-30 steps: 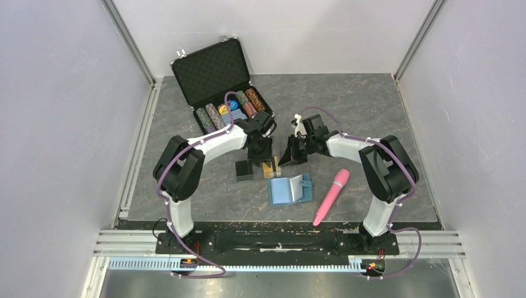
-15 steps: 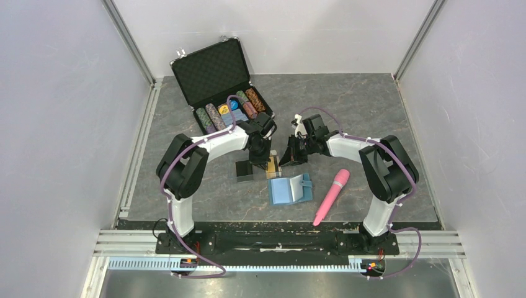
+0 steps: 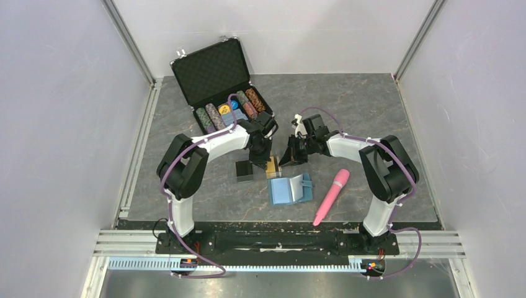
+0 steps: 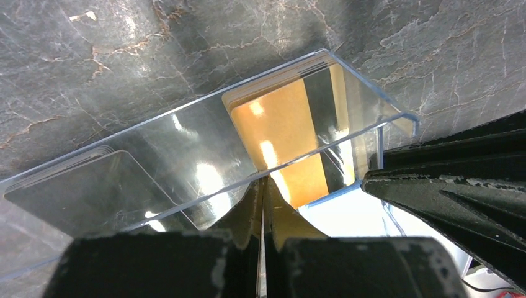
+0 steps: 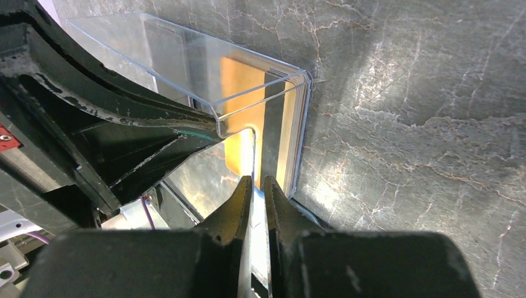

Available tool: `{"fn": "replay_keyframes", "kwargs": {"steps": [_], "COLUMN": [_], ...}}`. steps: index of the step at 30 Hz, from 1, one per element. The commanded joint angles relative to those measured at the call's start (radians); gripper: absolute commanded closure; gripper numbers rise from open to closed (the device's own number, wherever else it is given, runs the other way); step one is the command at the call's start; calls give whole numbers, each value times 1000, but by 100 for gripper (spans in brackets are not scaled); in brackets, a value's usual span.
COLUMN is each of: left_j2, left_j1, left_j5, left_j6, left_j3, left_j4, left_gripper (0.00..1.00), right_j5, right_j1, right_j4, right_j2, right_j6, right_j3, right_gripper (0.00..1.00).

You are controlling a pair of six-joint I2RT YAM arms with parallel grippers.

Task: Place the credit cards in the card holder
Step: Pick up the credit card from the storage box.

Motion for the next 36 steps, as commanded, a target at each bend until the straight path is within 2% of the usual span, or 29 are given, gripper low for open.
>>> {"fn": "replay_keyframes", "kwargs": {"steps": [1,11,21,36], "left_j2": [-14,-42,-68,-46], "left_j1": [-24,-24,-24,-19], "left_j5": [26,47,110,140], "left_j6": [41,21,-40,-98], "left_j3": [60,98,61,-3], "left_j4": [23,30,95,158], "left_gripper": [98,97,84,82], "right_j5": [-53,-53,-52,-51], "right_j1": [8,6,8,7], "right_j4": [23,23,23,23], "right_j2": [-22,-22,-21,-26], "right_j6": [-1,-3,-4,-4], "right_j3": [-5,-5,-6,-9], "right_gripper": [100,100,100,100]}}
